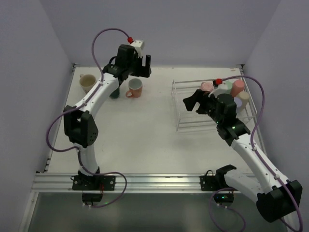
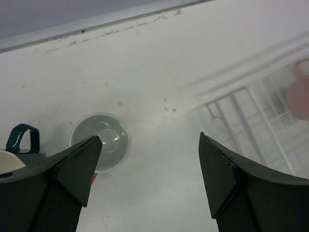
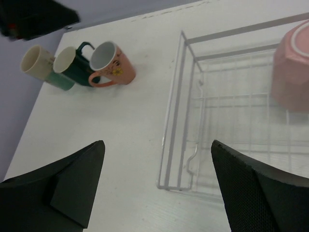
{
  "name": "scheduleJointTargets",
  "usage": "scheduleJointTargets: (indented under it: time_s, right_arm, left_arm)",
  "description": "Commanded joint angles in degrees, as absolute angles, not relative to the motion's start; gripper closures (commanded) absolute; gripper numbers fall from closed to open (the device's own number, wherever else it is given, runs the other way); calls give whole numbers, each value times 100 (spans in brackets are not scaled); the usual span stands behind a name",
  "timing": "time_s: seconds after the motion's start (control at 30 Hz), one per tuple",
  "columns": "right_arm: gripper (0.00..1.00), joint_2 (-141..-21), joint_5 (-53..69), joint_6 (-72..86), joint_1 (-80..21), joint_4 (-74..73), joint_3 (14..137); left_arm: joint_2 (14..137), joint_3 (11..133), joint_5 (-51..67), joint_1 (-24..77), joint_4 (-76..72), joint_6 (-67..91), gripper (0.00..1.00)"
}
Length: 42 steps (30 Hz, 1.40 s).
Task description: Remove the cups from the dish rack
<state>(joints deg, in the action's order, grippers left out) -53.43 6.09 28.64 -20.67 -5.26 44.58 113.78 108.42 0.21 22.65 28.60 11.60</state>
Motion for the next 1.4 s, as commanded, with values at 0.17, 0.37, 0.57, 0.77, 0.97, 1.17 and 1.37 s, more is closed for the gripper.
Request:
scheduleJointTargets:
  time_s: [0.17,0.37,0.57,0.77,0.97,1.17,1.37]
  right_arm:
    - [1,-6457,-1344,2162,-1794,-1651,5905]
    - [1,-7188,-1687,2241,-1459,-1731,6336]
    - [1,-7909,-2012,2215,-1380,-1784,6741]
    - [1,-8507,-2250,2180,-1327,-1863,7066]
    - [1,-9105,-2470,2039,-1283,-1907,7400]
    - [1,-9474,-2461,1846,-1195,-1916,7672]
    - [1,-9878,-2339,1714,-1072,-1916,7971]
  left_arm:
    - [8282,8172,2029,2742,979,1959,8]
    - [6234,6297,2347,2804,729,2084,0]
    - [4853,5171,1873,2804,1361,1442,0]
    - [4228,4518,1327,2804,1169,1213,0]
    - [4395,4527,1538,2804,1248,1213,0]
    - [4201,4500,1459,2804,1239,1222,0]
    - [4315,4491,1538,2804,1239,1239,0]
